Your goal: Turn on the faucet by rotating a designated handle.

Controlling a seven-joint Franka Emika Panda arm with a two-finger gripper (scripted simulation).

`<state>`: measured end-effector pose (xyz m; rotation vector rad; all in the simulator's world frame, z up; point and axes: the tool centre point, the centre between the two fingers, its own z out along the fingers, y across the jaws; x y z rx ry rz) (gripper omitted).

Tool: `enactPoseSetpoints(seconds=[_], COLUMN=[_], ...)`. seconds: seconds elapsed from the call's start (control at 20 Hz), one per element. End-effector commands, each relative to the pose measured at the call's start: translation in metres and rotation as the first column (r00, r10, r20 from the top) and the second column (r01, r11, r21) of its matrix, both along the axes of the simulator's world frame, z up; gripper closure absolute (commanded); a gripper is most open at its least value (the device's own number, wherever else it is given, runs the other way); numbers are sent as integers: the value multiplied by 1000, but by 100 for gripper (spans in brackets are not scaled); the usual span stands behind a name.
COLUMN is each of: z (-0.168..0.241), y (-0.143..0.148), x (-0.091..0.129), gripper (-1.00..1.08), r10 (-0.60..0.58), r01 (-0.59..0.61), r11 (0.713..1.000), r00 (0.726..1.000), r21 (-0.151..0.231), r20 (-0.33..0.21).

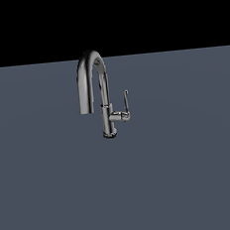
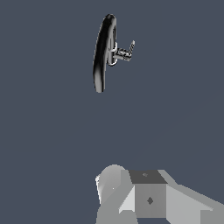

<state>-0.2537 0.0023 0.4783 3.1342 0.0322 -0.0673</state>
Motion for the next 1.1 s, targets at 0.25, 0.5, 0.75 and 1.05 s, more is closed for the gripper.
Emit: enactPoseSetpoints(seconds=[0.25,0.5,0.75,1.05], z=[-1,-3,-7,-16], y=[0,1,2,1], x=[3,14,32,63], gripper=[108,108,108,108], r10=[-10,-41,-92,-176], r01=[10,43,99,201], r11=[1000,998,992,967], r00=[1000,999,993,971], r21=[9,38,84,159], r20=[-8,-33,-77,-160])
